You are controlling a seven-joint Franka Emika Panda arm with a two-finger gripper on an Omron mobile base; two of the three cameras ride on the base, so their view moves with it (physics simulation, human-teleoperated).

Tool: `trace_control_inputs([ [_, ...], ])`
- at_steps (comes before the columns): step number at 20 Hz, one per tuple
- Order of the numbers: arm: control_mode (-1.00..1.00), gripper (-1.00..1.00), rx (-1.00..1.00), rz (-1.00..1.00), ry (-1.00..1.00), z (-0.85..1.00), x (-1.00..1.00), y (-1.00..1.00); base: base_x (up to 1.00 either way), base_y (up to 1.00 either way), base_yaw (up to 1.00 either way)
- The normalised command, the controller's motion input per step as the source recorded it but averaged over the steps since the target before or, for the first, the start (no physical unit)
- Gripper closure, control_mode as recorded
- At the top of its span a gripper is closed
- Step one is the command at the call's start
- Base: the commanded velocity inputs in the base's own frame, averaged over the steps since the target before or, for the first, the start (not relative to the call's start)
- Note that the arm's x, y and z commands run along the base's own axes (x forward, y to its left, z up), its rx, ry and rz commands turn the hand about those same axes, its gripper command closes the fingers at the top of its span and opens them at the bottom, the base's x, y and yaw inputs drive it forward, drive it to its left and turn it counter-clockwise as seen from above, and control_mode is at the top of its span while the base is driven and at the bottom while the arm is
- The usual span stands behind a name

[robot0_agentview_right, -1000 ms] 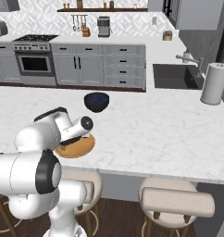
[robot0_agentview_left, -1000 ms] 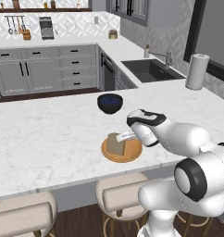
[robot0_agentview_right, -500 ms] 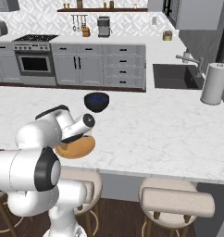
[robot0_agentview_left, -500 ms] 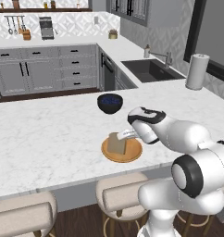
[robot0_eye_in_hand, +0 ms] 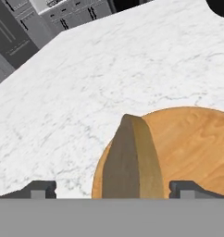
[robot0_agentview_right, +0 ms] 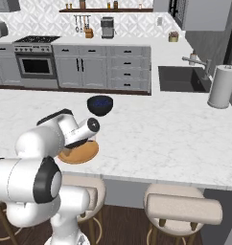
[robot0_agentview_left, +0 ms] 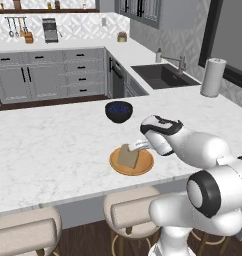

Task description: Start the toaster. Once the lever pops up, take the bread to the plate on the dining counter.

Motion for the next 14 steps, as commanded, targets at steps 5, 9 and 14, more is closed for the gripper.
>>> trace_control_inputs([
  [5,-1.00,-1.00,0.00,-0.01,-0.02,0.12,0.00,-0.10,0.00,0.00,0.00],
  [9,-1.00,-1.00,0.00,-0.02,-0.01,0.39,0.00,0.00,0.00,0.00,0.00],
  [14,-1.00,-1.00,-0.05,-0.03,0.00,0.74,0.02,0.01,0.00,0.00,0.00],
])
